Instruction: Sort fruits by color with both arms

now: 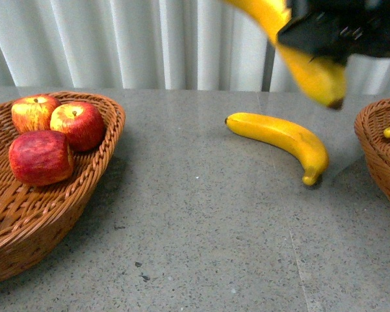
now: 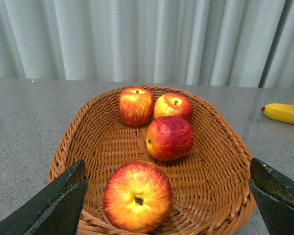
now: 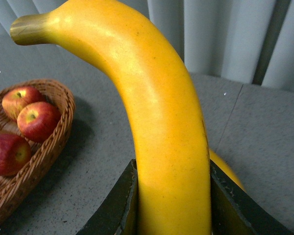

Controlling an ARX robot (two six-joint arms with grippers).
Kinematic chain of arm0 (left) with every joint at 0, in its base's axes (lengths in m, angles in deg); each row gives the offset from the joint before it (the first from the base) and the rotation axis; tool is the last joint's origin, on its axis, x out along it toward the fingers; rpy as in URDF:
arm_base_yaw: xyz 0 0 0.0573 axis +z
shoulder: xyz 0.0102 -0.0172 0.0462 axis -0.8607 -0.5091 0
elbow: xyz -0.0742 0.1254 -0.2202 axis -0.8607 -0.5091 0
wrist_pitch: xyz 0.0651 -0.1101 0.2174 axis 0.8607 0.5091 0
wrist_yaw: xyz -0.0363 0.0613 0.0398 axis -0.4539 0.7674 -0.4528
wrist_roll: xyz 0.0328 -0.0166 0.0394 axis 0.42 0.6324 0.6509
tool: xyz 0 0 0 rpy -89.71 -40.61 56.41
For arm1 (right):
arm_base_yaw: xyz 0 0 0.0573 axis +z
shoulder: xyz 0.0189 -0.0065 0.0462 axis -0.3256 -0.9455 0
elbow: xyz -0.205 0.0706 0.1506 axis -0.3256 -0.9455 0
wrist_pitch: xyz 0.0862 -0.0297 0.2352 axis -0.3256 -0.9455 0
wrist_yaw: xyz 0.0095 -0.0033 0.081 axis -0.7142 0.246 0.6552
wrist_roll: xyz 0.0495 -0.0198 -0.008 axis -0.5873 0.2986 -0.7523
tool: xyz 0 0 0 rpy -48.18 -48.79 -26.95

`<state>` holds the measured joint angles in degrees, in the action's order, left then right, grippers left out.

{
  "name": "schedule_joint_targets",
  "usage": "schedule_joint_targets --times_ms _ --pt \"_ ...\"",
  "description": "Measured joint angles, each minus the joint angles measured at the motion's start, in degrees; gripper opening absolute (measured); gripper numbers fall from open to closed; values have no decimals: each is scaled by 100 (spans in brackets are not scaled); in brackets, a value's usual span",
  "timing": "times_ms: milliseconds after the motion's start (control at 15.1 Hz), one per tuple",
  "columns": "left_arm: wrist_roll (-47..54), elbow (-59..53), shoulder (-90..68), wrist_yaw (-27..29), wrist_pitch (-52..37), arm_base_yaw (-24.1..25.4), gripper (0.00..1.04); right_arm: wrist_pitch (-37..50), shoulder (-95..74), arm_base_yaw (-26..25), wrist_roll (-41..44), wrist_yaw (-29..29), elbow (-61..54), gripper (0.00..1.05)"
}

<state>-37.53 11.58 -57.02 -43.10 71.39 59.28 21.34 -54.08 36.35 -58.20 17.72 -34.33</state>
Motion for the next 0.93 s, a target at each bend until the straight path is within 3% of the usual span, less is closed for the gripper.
schedule_joint_targets --times_ms 133,398,530,796,928 --pt "0 0 0 0 0 0 98 -42 490 -907 138 695 -273 32" --pt "0 0 0 0 0 0 98 -723 546 -2863 1283 885 -1134 32" --pt "0 0 0 0 0 0 98 -1003 586 -3574 1862 1058 -1364 32" --pt "0 0 0 0 0 0 98 -1862 1154 -4409 2634 1508 -1532 32" --pt "0 0 0 0 0 0 98 -2197 1403 -4518 2732 1659 -1530 52"
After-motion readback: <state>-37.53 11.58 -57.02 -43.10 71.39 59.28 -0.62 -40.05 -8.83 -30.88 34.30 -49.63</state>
